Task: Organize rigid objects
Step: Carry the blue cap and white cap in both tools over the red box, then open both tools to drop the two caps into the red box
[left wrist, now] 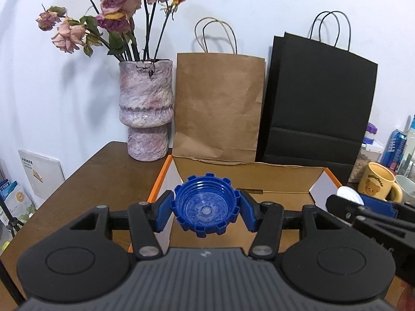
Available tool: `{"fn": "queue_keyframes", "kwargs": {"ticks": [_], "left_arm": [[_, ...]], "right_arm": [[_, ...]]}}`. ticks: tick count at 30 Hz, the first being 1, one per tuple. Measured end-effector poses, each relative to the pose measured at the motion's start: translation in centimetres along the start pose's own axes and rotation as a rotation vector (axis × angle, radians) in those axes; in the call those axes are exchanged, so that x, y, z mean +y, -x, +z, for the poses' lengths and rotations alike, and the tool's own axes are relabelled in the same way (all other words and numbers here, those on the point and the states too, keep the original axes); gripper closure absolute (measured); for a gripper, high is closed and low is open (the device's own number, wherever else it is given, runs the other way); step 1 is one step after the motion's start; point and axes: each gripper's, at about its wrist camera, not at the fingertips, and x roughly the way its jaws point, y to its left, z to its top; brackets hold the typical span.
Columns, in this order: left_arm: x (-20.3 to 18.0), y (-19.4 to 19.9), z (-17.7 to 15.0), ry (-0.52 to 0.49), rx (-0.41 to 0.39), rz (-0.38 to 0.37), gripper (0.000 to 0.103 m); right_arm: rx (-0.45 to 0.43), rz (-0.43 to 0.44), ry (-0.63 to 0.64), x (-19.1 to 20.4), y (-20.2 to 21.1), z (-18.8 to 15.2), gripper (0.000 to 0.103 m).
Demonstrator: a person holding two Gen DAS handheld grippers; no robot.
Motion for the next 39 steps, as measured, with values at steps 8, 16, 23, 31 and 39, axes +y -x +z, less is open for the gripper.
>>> {"fn": "queue_keyframes", "kwargs": {"ticks": [8,16,23,31,39], "left_arm": [[-0.4,-3.3,0.0,-0.031,0.042,0.025,0.048],[-0.2,-6.4,-1.7,-0.044,0.127,0.062,0.048],[-0.1,-6.3,-2.0,-0.049,0.129,0.04,0.042],[0.0,-5.7,-1.8,-0.046,0.083,0.039,0.0],[0.3,-5.2,-1.3,-0.031,0.071,0.027,0.0]], "right_arm": [[0.093,0.01,-0.01,-0.7,-4.2,-0.8,0.064],[0.126,-0.015,0.015,-0.9,-5.4,-2.0,0.064],[0.143,-0.037,0.024,-1.0,-5.7,-2.2,0.063],[0.145,-0.068,0.018,-1.2,-5.7,-2.1,0.014],[0.145,-0.069,0.009,-1.2,-5.5,-2.0,0.004]]}}
